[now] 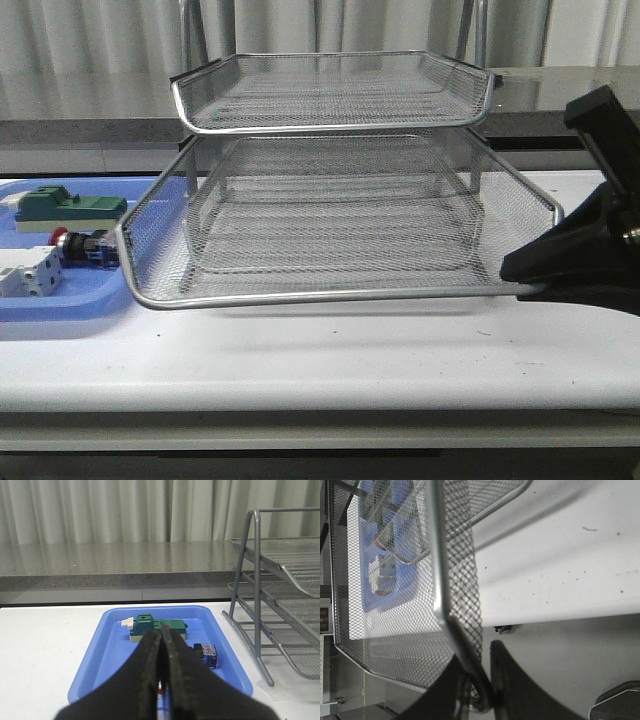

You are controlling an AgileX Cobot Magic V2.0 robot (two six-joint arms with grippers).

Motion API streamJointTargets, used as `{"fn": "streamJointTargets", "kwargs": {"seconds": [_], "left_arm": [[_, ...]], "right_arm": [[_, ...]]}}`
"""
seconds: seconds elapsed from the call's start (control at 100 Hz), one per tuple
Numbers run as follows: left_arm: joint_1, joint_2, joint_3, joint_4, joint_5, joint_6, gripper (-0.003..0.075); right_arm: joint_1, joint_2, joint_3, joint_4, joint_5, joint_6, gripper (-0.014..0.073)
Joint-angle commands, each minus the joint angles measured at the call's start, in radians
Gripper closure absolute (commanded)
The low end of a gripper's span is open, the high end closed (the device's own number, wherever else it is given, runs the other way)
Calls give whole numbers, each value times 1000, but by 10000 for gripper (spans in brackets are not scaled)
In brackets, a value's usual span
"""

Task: Place button on rack with both arms
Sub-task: 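Pull the middle wire tray out toward the robot with the right gripper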

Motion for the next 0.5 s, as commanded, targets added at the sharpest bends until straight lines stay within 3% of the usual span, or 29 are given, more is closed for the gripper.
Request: {"fn": "streamJointTargets", "kwargs": {"seconds": [0.0, 0.19, 0.34, 0.49], "left_arm": [[-4, 10, 47, -8, -78, -4, 740], [-4, 10, 47, -8, -78, -4, 740], [-4, 10, 47, -8, -78, -4, 740], [-4, 10, 47, -8, -78, -4, 740]], "right_arm": [[-1, -29, -2, -51, -40, -25, 459], [-2, -75, -2, -71, -44, -65, 151], [-2, -140, -2, -148, -48, -51, 141], [-2, -208, -2, -298, -58, 53, 141]]}}
